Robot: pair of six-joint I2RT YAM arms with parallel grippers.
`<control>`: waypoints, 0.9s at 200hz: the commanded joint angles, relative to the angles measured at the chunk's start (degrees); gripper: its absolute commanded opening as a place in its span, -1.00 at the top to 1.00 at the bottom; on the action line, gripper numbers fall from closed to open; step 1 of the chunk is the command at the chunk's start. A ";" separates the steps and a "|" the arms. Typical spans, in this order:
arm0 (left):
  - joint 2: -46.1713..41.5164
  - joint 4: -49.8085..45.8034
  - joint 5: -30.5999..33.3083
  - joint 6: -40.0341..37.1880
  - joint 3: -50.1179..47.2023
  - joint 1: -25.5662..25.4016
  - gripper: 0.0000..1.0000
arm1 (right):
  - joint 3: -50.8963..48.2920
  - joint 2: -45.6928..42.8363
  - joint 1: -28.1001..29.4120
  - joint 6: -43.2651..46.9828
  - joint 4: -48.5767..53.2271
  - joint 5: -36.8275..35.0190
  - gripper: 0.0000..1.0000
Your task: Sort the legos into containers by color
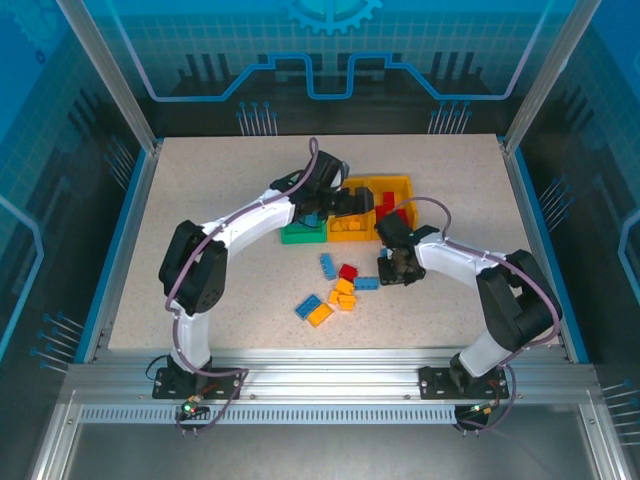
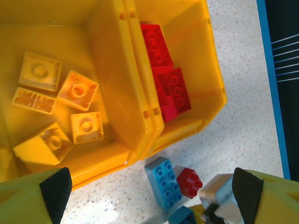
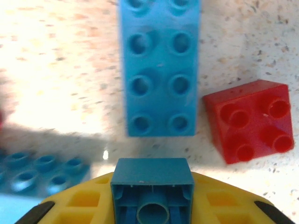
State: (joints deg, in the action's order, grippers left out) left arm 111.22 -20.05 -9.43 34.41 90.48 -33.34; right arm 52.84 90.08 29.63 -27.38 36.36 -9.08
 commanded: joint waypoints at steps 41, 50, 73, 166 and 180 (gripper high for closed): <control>-12.92 -1.26 7.94 3.34 -14.57 5.81 -0.97 | 13.64 -5.78 1.38 -3.09 -1.29 11.51 0.38; -15.08 -1.25 9.46 3.83 -17.24 6.33 -0.98 | 16.57 -3.53 1.47 -3.76 -3.03 14.48 0.39; -19.98 -2.82 13.43 4.21 -23.50 7.59 -0.98 | 26.17 4.81 2.70 -4.69 -4.39 19.24 0.42; -30.70 -7.97 18.79 4.70 -36.87 9.57 -0.98 | 59.72 34.36 5.09 -7.58 5.73 20.86 0.34; -30.93 -8.07 17.93 4.61 -37.56 9.53 -0.98 | 63.10 36.95 5.09 -7.65 7.95 19.57 0.19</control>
State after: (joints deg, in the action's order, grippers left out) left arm 81.97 -26.57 8.08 38.09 54.30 -24.14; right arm 109.86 123.68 33.87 -33.98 38.26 10.96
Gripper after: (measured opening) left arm 0.989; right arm 0.370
